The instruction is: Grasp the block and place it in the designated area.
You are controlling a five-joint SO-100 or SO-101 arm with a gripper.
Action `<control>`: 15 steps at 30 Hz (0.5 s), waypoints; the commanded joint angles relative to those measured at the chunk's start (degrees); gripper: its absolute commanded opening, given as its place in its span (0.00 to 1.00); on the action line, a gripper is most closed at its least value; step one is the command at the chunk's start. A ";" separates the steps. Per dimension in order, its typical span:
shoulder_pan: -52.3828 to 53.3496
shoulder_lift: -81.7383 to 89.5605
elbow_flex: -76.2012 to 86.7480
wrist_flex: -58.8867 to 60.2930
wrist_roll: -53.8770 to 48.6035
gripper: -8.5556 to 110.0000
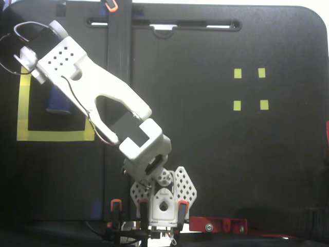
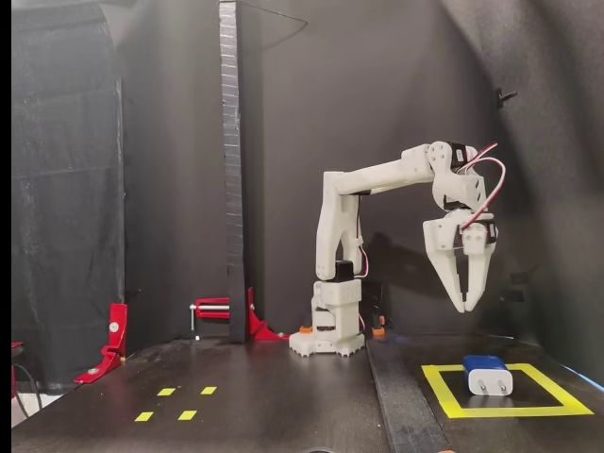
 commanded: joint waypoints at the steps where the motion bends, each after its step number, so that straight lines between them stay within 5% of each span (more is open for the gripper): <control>1: 0.79 0.70 -2.11 0.35 3.96 0.07; 15: 10.20 -0.35 -1.93 -0.79 4.39 0.07</control>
